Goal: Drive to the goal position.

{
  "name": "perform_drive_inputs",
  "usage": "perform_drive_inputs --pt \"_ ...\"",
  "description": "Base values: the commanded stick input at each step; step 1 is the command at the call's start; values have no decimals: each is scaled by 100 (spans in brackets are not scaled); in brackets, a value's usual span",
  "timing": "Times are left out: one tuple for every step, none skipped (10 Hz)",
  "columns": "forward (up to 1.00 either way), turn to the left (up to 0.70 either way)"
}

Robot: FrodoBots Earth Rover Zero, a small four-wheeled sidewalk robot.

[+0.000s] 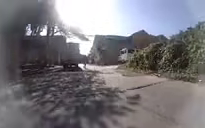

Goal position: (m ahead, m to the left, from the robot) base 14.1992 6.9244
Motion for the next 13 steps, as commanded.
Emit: perform_drive_inputs --pt "70 -3" --pt "70 -3" --pt "70 -3" --pt "70 -2" --pt "70 -1" --pt "70 8" --pt "70 19" --pt "70 31" --pt "70 35" --pt "70 35" --pt "70 35" --pt "70 25" --pt "70 8"
